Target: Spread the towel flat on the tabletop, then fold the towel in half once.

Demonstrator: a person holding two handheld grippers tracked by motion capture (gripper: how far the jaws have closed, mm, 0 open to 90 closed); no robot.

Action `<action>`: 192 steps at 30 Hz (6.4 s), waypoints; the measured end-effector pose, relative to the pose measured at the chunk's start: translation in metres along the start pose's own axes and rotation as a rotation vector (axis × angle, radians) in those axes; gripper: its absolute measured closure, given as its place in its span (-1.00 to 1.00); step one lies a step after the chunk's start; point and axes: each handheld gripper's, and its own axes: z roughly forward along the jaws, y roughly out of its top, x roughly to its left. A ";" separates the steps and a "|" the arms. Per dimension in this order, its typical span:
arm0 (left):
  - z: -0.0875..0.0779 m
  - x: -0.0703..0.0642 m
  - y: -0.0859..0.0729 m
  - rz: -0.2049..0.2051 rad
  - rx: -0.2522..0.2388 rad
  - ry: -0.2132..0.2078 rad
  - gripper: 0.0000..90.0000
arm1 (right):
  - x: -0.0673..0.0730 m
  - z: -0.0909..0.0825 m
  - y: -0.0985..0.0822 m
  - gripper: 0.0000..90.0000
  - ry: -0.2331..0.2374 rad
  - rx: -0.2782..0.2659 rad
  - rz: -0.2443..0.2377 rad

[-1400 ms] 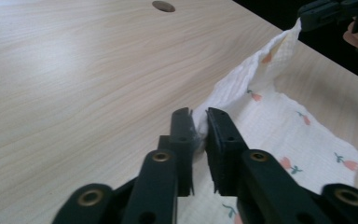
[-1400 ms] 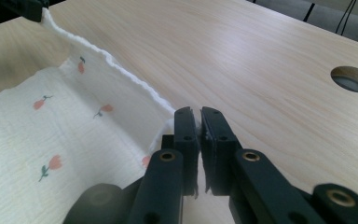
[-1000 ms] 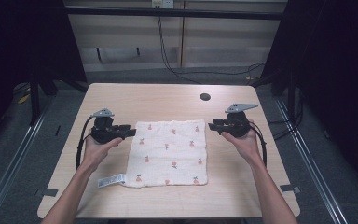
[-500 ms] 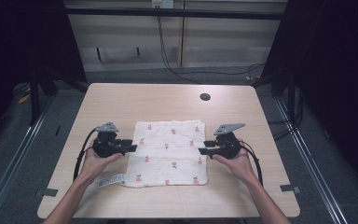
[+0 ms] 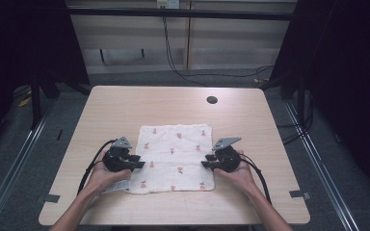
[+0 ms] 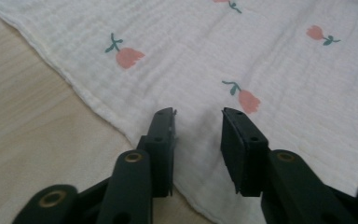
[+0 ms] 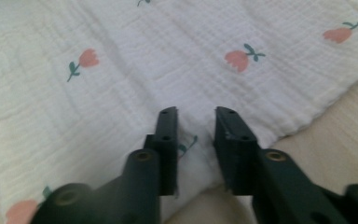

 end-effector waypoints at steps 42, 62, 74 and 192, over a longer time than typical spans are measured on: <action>-0.008 -0.022 -0.009 -0.065 -0.050 -0.120 0.41 | 0.014 -0.061 -0.029 0.54 0.020 -0.086 0.096; -0.004 0.013 0.023 -0.105 -0.103 -0.015 0.21 | -0.071 -0.019 0.013 0.44 -0.158 -0.044 0.174; -0.005 0.025 0.023 -0.112 -0.112 -0.002 0.24 | -0.082 0.000 0.008 0.48 -0.165 -0.013 0.212; -0.045 -0.022 0.046 0.082 -0.273 -0.082 0.92 | -0.032 -0.111 0.006 0.97 0.028 -0.317 0.150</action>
